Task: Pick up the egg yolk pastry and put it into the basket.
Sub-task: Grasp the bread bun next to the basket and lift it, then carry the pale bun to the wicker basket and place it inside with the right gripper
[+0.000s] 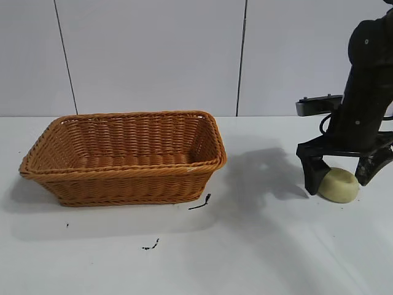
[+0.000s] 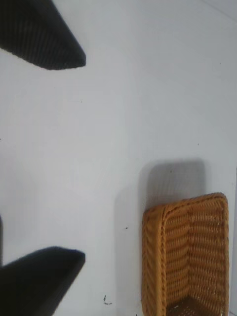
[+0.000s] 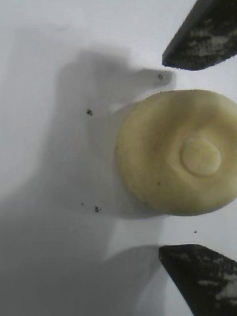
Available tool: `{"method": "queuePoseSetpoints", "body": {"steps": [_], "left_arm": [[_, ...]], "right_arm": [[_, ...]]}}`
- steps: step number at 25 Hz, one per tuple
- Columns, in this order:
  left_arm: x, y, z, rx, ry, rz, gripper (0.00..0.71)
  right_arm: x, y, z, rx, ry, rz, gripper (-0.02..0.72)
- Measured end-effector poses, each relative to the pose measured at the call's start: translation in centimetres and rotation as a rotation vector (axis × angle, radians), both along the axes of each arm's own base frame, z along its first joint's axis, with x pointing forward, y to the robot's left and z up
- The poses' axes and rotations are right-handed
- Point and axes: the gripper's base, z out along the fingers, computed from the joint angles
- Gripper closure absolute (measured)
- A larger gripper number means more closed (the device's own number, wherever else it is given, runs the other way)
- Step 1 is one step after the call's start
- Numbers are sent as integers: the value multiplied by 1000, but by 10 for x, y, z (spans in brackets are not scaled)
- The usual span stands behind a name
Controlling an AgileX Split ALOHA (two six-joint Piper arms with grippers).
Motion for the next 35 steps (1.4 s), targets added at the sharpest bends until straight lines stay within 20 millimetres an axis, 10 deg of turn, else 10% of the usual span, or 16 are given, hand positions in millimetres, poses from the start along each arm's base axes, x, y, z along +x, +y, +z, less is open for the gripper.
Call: {"method": "queuePoseSetpoints", "body": {"steps": [11, 18, 27, 35], "left_arm": [[0, 0, 0, 0, 0, 0, 14], [0, 0, 0, 0, 0, 0, 14], [0, 0, 0, 0, 0, 0, 14], [0, 0, 0, 0, 0, 0, 14]], "right_arm": [[-2, 1, 0, 10, 18, -10, 580], [-3, 1, 20, 12, -8, -10, 614], [8, 1, 150, 26, -201, -11, 619], [24, 37, 182, 45, -265, 63, 619]]}}
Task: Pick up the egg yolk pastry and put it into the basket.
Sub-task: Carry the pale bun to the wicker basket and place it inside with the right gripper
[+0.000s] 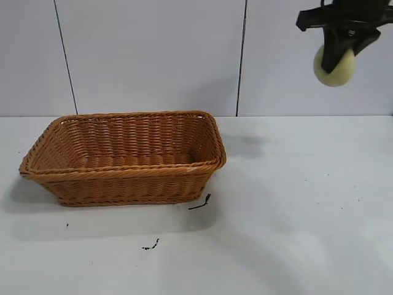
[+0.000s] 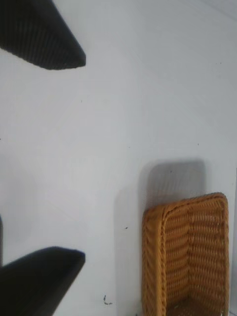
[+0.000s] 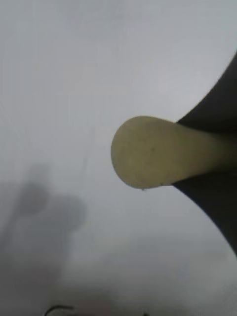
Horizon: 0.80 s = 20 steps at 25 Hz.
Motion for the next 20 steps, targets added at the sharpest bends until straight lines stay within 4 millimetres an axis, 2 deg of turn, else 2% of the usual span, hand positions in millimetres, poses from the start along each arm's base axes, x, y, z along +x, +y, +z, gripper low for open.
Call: {"method": "queuePoseSetpoints", "body": {"steps": [1, 2, 5, 11, 16, 20], "left_arm": [[0, 0, 0, 0, 0, 0, 14], [0, 0, 0, 0, 0, 0, 14], [0, 0, 0, 0, 0, 0, 14], [0, 0, 0, 0, 0, 0, 14], [0, 0, 0, 0, 0, 0, 14], [0, 0, 0, 0, 0, 0, 14]], "right_arm": [[2, 8, 3, 1, -8, 18, 619], [6, 29, 5, 6, -15, 58, 619], [8, 66, 8, 21, -39, 126, 619], [-4, 153, 3, 49, -71, 306, 619], [-16, 214, -28, 69, -89, 421, 619], [-16, 243, -68, 67, -78, 466, 619]]}}
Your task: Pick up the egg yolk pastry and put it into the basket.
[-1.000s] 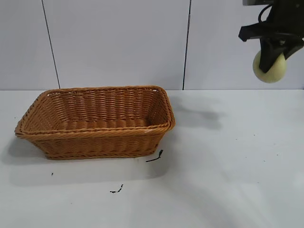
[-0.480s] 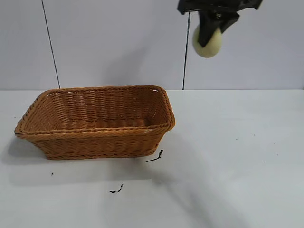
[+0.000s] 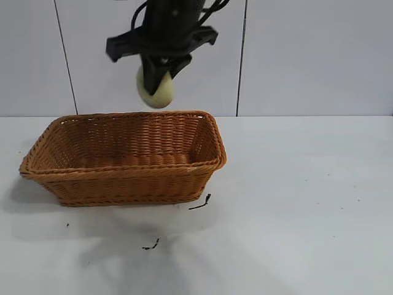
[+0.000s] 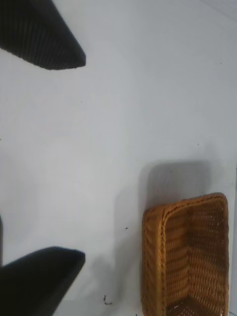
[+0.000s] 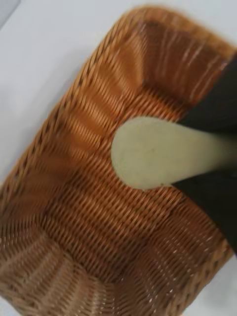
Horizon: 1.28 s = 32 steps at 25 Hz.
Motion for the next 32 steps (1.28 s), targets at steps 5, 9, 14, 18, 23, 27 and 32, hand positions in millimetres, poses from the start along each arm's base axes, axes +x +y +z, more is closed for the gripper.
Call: {"method": "queuePoseSetpoints", "body": {"steps": [5, 9, 14, 18, 23, 27, 32], "left_arm": [[0, 0, 0, 0, 0, 0, 14], [0, 0, 0, 0, 0, 0, 14], [0, 0, 0, 0, 0, 0, 14], [0, 0, 0, 0, 0, 0, 14], [0, 0, 0, 0, 0, 0, 14], [0, 0, 0, 0, 0, 0, 14], [0, 0, 0, 0, 0, 0, 14]], "right_arm": [[9, 10, -52, -19, 34, -8, 619], [11, 12, -72, -27, 60, -28, 596], [11, 12, -72, -24, 62, -28, 377], [9, 10, -55, -21, 47, -14, 51], [8, -4, -4, 32, -14, -38, 15], [20, -39, 32, 65, -61, -107, 10], [45, -95, 45, 70, -80, -226, 10]]}}
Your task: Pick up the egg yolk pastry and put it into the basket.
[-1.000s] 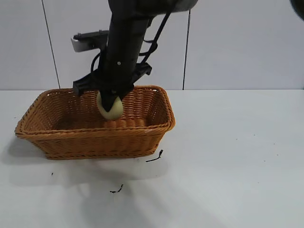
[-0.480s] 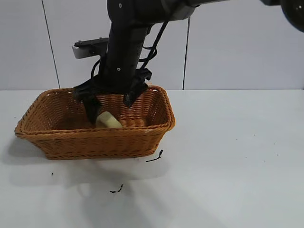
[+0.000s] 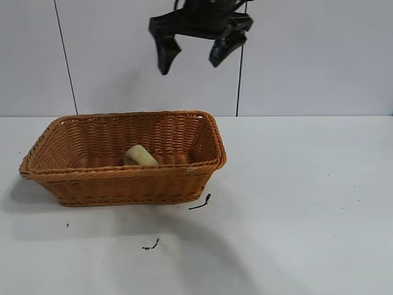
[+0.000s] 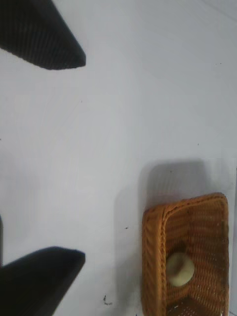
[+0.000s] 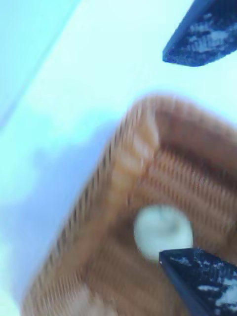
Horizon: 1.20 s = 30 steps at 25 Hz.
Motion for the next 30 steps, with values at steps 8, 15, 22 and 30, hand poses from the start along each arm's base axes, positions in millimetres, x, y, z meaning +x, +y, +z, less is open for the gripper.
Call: {"method": "queuePoseSetpoints", "body": {"steps": [8, 15, 22, 30], "left_arm": [[0, 0, 0, 0, 0, 0, 14], [0, 0, 0, 0, 0, 0, 14], [0, 0, 0, 0, 0, 0, 14], [0, 0, 0, 0, 0, 0, 14]], "right_arm": [[39, -144, -2, -25, 36, -281, 10], [34, -219, -7, -46, 157, -421, 10], [22, -218, -12, -75, 273, -402, 42], [-43, -214, 23, -60, 324, -398, 55]]}}
